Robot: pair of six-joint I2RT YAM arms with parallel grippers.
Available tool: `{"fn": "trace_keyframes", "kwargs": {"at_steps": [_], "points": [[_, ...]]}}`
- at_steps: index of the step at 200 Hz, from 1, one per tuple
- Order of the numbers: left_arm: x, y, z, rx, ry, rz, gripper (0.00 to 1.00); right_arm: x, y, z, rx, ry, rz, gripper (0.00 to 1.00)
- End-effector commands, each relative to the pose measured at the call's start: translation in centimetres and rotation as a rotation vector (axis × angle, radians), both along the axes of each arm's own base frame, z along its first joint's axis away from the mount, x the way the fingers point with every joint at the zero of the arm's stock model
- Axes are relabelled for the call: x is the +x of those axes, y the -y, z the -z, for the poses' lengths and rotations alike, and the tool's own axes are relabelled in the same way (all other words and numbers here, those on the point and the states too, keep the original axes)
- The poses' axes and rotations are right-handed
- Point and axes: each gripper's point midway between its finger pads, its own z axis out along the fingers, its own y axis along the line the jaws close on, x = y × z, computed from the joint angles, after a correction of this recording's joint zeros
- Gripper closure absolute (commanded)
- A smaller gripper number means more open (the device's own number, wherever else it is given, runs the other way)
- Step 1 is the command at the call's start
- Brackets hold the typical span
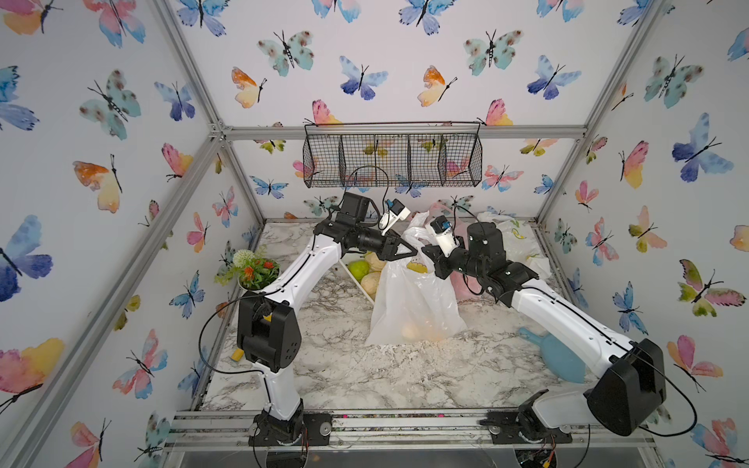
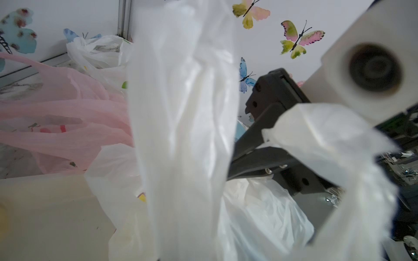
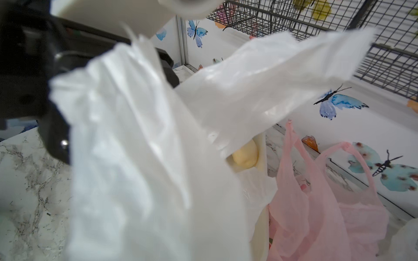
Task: Place the pears into plastic bags & tie knots
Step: Tie the plastic bag at the center of the board.
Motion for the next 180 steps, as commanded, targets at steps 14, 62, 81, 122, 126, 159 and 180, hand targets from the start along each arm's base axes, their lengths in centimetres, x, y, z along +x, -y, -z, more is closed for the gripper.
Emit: {"fn": "trace_keyframes", "kwargs": {"at_steps": [14, 62, 81, 122, 126, 159, 180], "points": [[-1.1, -0.2, 0.2, -0.002, 0.009, 0.085, 0.56, -0.5, -0.6, 0.1, -0.023, -0.011, -0.032, 0.96], [0.9, 0.8, -0.6, -0.014, -0.001, 0.038, 0.51, -1.3, -1.6, 0.8, -0.040, -0.032, -0.080, 0.97], [1.1, 1.0, -0.1, -0.007, -0.012, 0.037, 0.58, -1.1, -1.6, 0.6, -0.041, -0.027, -0.075, 0.97], [1.6, 0.6, 0.1, -0.002, -0.012, 0.019, 0.97, -1.3, -1.3, -0.5, -0.006, -0.055, -0.049, 0.62], [1.7, 0.4, 0.1, -0.001, -0.009, 0.012, 0.98, -1.4, -1.2, -0.7, -0.001, -0.061, -0.044, 0.56], [2.2, -0.5, -0.3, -0.029, -0.006, -0.032, 1.00, -3.2, 0.1, -2.9, 0.079, -0.106, -0.061, 0.38], [2.0, -0.4, -0.5, -0.035, -0.010, -0.027, 0.99, -3.2, 0.8, -3.0, 0.070, -0.111, -0.035, 0.37]]}}
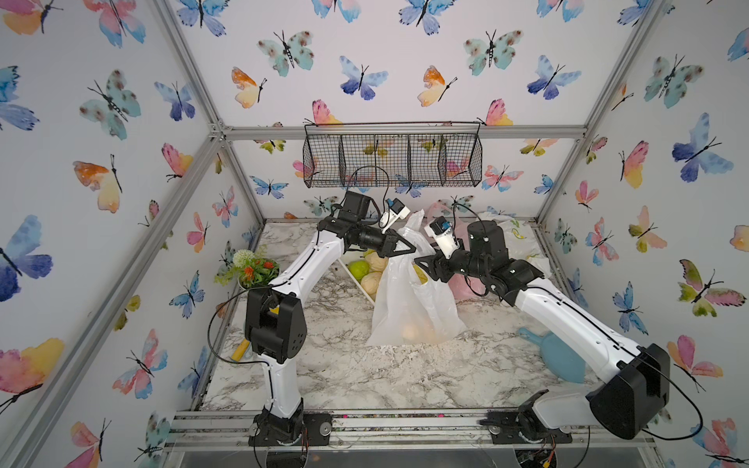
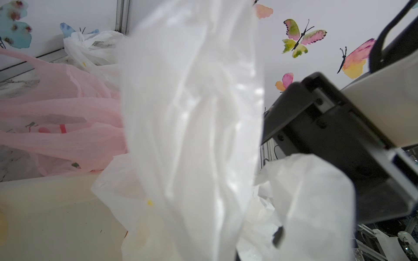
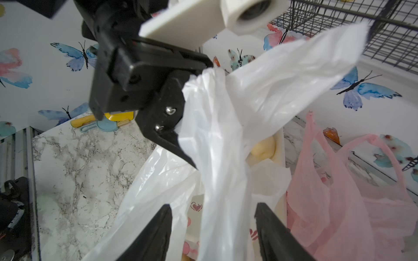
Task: Place the pears into plastic bags & tie knots
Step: Tie the plastic bag at the center of the board.
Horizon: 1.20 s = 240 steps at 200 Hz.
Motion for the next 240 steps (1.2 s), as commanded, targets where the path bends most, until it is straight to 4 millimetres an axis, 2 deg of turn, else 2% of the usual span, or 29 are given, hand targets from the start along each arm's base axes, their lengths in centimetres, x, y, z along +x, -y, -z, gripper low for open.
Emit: {"fn": "trace_keyframes", "kwargs": {"at_steps": [1, 25, 51, 99, 107, 118, 130, 145, 161, 181, 197, 240], "points": [[-0.2, -0.2, -2.2, -0.037, 0.043, -0.009, 0.99, -0.8, 0.7, -1.7, 0.034, -0.020, 0.008, 0.37], [-0.3, -0.2, -2.2, -0.033, 0.046, -0.011, 0.99, -0.4, 1.4, -2.4, 0.040, 0.000, 0.029, 0.38], [-0.5, -0.2, -2.6, -0.038, 0.055, -0.006, 0.99, 0.2, 0.9, -1.5, 0.013, -0.017, 0.012, 0.48], [-0.9, -0.2, -2.8, -0.040, 0.052, 0.002, 0.95, 1.1, -0.4, -1.8, 0.033, -0.009, -0.022, 0.84], [-1.1, -0.2, -2.8, -0.040, 0.056, 0.011, 0.91, 1.1, -0.6, -1.9, 0.037, -0.009, -0.031, 0.89], [-1.8, -0.5, -2.7, -0.033, 0.067, 0.031, 0.79, 1.1, -0.8, -1.8, 0.042, -0.010, -0.040, 0.95], [-2.6, -0.9, -2.1, -0.014, 0.076, 0.057, 0.66, 1.2, -0.9, -1.5, 0.037, -0.015, -0.045, 0.97], [-3.2, -1.2, -1.7, -0.004, 0.081, 0.078, 0.59, 1.1, -1.2, -1.1, 0.030, -0.027, -0.063, 0.97], [-3.4, -1.2, -2.1, -0.019, 0.081, 0.088, 0.56, 0.9, -1.5, -0.9, 0.033, -0.037, -0.086, 0.98], [-3.5, -0.9, -3.4, -0.059, 0.092, 0.113, 0.51, 1.0, -1.8, -0.8, 0.027, -0.039, -0.092, 0.98], [-3.0, -0.7, -4.2, -0.078, 0.102, 0.104, 0.47, 1.0, -2.0, -0.5, 0.016, -0.047, -0.100, 0.98], [-1.9, 0.1, -4.3, -0.094, 0.075, 0.104, 0.46, 0.5, -3.0, -0.1, 0.000, -0.055, -0.131, 0.97]]}}
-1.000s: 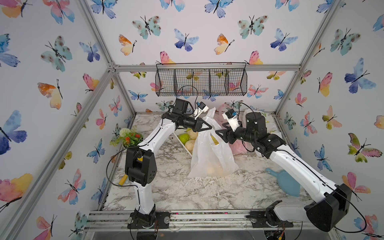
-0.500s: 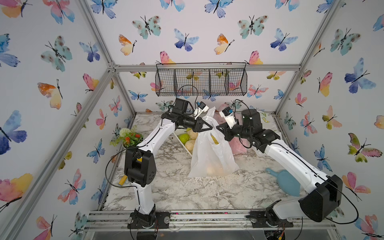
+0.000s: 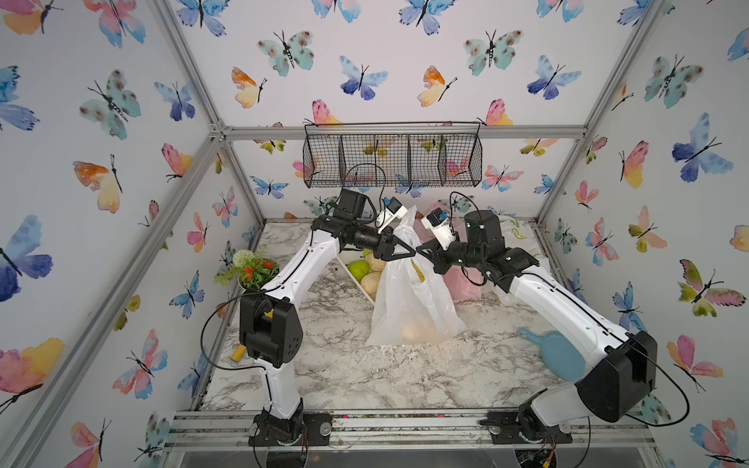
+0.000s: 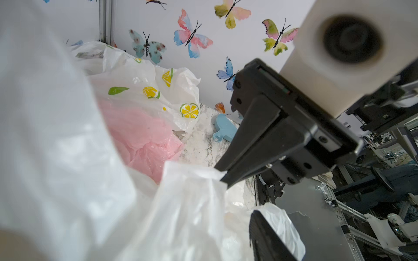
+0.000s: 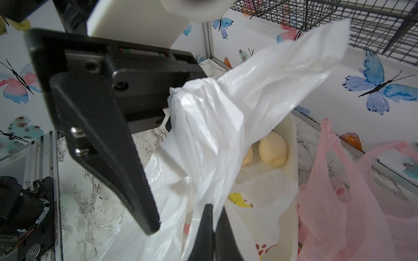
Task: Place the pears into plastic bags & tie knots
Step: Tie the plastic bag at the center of the board.
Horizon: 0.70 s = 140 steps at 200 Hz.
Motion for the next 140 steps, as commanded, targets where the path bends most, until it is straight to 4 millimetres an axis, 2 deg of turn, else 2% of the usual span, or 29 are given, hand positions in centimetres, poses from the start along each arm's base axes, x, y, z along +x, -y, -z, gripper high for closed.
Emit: {"fn": "trace_keyframes", "kwargs": {"at_steps": [1, 59, 74, 104, 113, 125, 140], "points": [[0.1, 0.5, -1.1, -0.041, 0.000, 0.031, 0.46, -0.7, -1.0, -0.3, -0.005, 0.000, -0.052, 0.97], [1.8, 0.8, -0.7, -0.021, -0.030, -0.016, 0.51, -1.0, -1.5, -0.6, -0.005, 0.012, -0.072, 0.97], [2.1, 0.9, 0.0, -0.010, -0.051, -0.025, 0.54, -1.0, -1.5, -0.8, 0.001, 0.019, -0.070, 0.98], [1.9, 1.0, 0.1, -0.022, -0.060, -0.005, 0.65, -0.9, -1.3, -0.6, -0.005, 0.018, -0.060, 0.97], [1.7, 1.0, -0.1, -0.027, -0.051, 0.002, 0.71, -0.9, -1.3, -0.7, -0.001, 0.013, -0.056, 0.91], [1.7, 0.8, -0.1, -0.030, -0.036, 0.001, 0.80, -1.1, -1.1, -1.3, 0.015, 0.001, -0.043, 0.79], [1.6, 0.5, -0.3, -0.037, -0.012, -0.001, 0.87, -1.4, -0.4, -2.2, 0.044, -0.011, -0.017, 0.56]]}}
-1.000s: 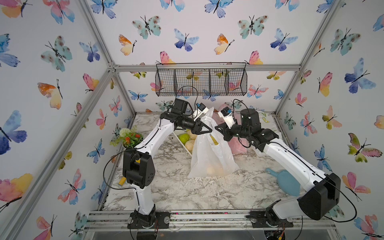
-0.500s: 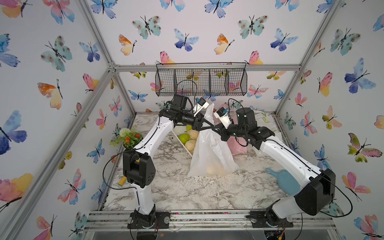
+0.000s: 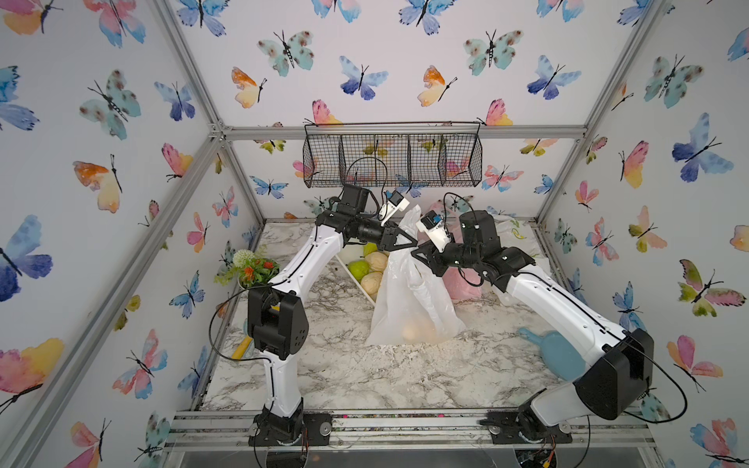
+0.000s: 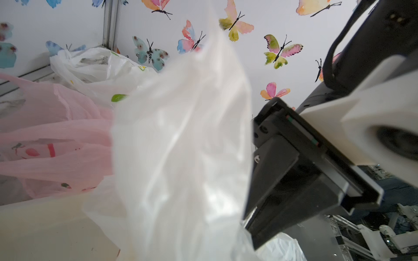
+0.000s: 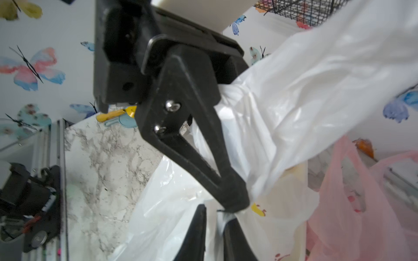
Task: Place the pears into plastic bags & tie knots
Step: Tie the plastic bag at the center of the board.
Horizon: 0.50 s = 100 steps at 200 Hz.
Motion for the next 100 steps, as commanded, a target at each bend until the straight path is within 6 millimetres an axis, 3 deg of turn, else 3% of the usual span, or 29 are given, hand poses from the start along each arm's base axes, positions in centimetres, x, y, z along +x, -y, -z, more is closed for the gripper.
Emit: {"fn": "trace_keyframes", "kwargs": {"at_steps": [1, 14, 43, 70, 100], "points": [[-0.3, -0.4, -0.4, -0.021, 0.035, 0.013, 0.87, -0.7, 0.6, -2.4, 0.050, 0.005, 0.021, 0.55], [-0.4, -0.6, -0.5, -0.030, 0.051, 0.014, 0.90, -0.4, 1.8, -3.6, 0.112, -0.040, 0.068, 0.45], [-1.1, -0.7, -0.8, -0.043, 0.098, 0.035, 0.90, 2.5, 5.1, -6.3, 0.260, -0.213, 0.230, 0.38], [-1.4, -0.7, -0.8, -0.045, 0.125, 0.048, 0.86, 4.1, 3.8, -6.7, 0.271, -0.389, 0.245, 0.32], [-1.3, -0.6, -0.6, -0.039, 0.125, 0.043, 0.84, 6.2, 2.4, -6.8, 0.298, -0.452, 0.239, 0.27]]}}
